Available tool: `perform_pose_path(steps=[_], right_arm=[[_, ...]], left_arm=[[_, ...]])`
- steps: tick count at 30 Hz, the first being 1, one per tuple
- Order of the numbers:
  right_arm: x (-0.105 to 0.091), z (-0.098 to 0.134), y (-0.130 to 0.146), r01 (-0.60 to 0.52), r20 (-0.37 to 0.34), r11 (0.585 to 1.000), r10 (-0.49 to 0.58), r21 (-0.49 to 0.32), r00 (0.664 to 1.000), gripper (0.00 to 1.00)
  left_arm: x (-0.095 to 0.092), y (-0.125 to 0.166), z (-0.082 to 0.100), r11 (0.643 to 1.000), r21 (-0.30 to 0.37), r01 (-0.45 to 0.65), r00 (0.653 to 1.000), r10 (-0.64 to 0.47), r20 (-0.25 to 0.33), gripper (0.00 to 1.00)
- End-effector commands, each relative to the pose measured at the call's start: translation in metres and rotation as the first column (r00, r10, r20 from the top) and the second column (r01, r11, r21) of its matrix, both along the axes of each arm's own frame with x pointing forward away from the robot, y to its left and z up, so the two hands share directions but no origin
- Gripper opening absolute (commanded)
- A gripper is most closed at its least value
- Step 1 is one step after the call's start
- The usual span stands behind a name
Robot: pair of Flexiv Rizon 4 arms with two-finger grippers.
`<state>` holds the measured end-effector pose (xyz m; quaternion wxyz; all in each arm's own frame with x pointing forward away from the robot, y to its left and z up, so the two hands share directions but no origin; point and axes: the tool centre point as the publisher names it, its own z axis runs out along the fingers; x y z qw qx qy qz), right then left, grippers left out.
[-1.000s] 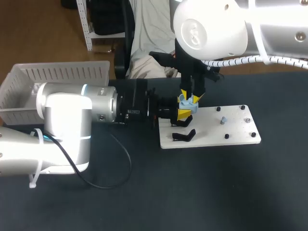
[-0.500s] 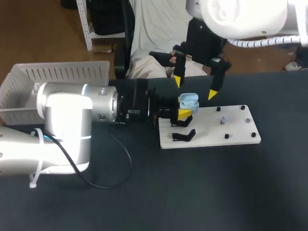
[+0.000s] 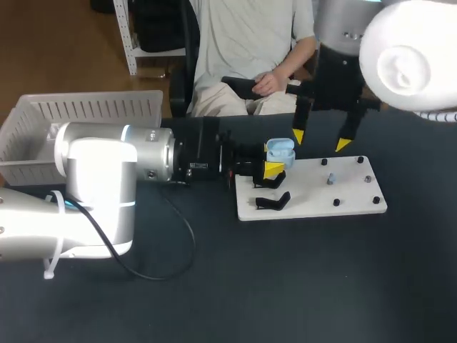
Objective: Pick up each earbud case from the left stands, insert the matching earbuds, close the lid, and place the case in the box.
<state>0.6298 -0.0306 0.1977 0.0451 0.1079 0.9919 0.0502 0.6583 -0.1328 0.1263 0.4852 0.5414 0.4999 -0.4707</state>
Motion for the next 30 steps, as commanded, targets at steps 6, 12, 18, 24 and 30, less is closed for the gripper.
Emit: perform_pose_path(steps=[6, 12, 18, 24, 30], right_arm=[[0.005, -0.017, -0.036, -0.181, 0.007, 0.982, 0.181, 0.056, 0.983, 0.47], [0.013, -0.051, -0.052, -0.262, -0.037, 0.965, 0.263, 0.031, 0.964, 0.47], [0.02, -0.079, -0.067, -0.307, -0.025, 0.951, 0.308, 0.026, 0.951, 0.46], [0.035, -0.101, -0.077, -0.316, -0.008, 0.948, 0.317, 0.042, 0.948, 0.42], [0.043, -0.117, -0.074, -0.322, -0.01, 0.945, 0.323, 0.046, 0.946, 0.43]], left_arm=[[-0.002, -0.001, -0.001, 1.0, -0.003, -0.009, 1.0, 0.009, 0.005, 0.0], [-0.002, -0.001, -0.001, 1.0, -0.003, -0.009, 1.0, 0.009, 0.005, 0.0], [-0.002, -0.001, -0.001, 1.0, -0.003, -0.009, 1.0, 0.009, 0.005, 0.0], [-0.002, -0.001, -0.001, 1.0, -0.003, -0.009, 1.0, 0.009, 0.005, 0.0], [-0.002, -0.001, -0.001, 1.0, -0.003, -0.009, 1.0, 0.009, 0.005, 0.0]])
